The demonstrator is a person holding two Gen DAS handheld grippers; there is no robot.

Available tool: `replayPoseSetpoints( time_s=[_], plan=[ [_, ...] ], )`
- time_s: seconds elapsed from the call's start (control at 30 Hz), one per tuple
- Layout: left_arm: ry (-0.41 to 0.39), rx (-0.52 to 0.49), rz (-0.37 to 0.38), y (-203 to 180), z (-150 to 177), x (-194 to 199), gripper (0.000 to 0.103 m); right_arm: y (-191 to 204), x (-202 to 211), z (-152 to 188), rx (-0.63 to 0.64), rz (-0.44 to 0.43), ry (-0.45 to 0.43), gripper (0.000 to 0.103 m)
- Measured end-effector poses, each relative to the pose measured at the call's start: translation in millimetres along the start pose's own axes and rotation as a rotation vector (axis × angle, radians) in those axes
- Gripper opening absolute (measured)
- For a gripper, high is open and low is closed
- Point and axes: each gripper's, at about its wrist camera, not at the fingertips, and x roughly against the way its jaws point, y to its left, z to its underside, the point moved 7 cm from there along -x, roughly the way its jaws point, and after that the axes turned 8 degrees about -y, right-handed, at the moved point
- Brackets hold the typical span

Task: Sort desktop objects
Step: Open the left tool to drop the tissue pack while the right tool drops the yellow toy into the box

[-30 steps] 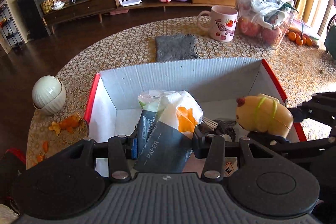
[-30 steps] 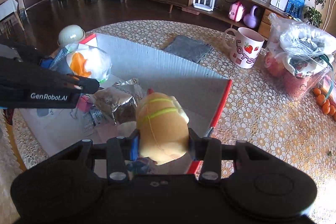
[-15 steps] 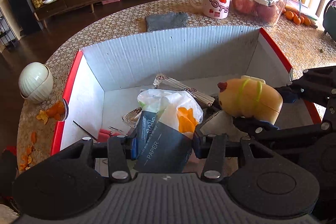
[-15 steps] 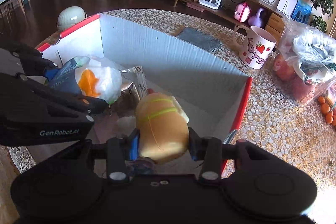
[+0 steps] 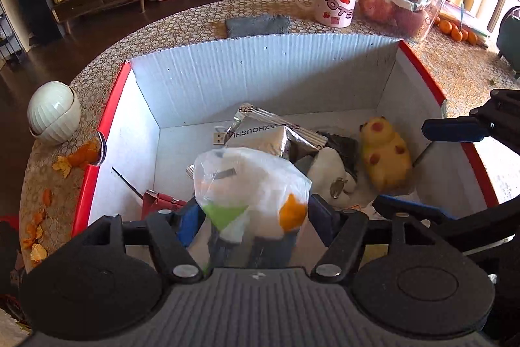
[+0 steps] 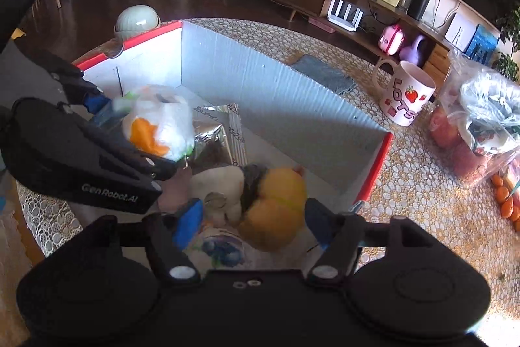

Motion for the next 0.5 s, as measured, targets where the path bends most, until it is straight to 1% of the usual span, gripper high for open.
replayPoseSetpoints(
  time_s=[0.1,0.23,0.3,0.5],
  plan=[
    [-0.014,-0.008,0.002,-2.5,0.0,6.9,0.069,-3.5,7.9,-0.6,-0.005,-0.005,-0.009,0.072],
    [-0.041,0.005,0.012,-4.1,-0.1,20.8,0.069,-7.7,19.3,-1.9,-0.008,-0.014,-0.031,0.072],
    [-0.054,0.007,0.012,-5.2,-0.2,27.9,0.069,-8.8,26.3,-2.7,-0.015,-0.023,-0.043,0.075],
    [-0.117,0.005,0.017,-10.4,-4.1,52.8,0.069,-9.2,47.0,-3.4,-0.042,-0.056,-0.071,0.076]
  ],
)
